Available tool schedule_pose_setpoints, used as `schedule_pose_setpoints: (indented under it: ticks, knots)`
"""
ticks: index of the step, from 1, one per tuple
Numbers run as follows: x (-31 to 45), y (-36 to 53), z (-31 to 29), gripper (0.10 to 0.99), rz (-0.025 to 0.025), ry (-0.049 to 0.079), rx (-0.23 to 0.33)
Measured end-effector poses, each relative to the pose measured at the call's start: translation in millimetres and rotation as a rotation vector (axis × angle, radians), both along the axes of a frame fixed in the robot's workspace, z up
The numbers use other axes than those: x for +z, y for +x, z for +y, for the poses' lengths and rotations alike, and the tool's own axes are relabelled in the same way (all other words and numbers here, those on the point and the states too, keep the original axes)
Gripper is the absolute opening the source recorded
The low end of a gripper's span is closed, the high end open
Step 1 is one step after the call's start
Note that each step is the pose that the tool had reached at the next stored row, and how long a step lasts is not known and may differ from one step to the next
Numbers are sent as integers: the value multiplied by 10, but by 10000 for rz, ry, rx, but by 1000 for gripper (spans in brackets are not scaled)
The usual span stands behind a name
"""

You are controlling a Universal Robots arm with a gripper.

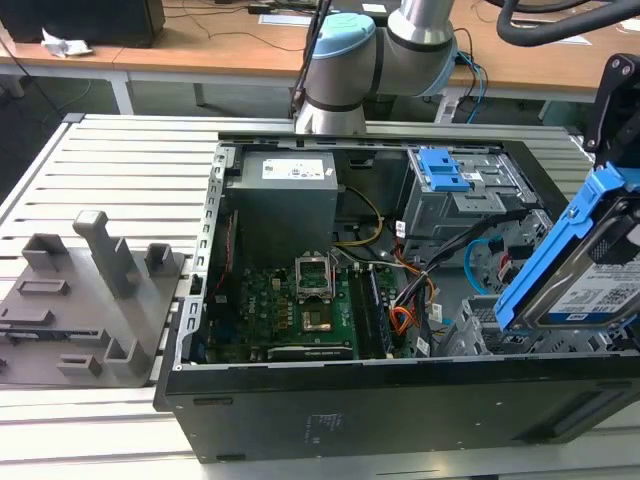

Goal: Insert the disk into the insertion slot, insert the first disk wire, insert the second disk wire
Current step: 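Insert the disk into the insertion slot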

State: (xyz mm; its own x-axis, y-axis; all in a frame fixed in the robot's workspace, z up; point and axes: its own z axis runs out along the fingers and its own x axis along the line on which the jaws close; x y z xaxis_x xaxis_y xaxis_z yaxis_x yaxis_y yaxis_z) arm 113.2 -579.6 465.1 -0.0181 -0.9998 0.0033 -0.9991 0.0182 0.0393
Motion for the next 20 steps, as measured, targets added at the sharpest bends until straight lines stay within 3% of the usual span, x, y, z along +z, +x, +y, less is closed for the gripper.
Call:
schedule_pose_setpoints:
  ticks: [2,6,10,15,20]
  knots:
    - [-30,0,1,369,0,0,0]
    - [-45,0,182,369,0,1,1]
    - [-112,24,278,369,0,0,83]
    - [-164,45,335,369,0,0,111]
    - [-210,52,344,369,0,1,141]
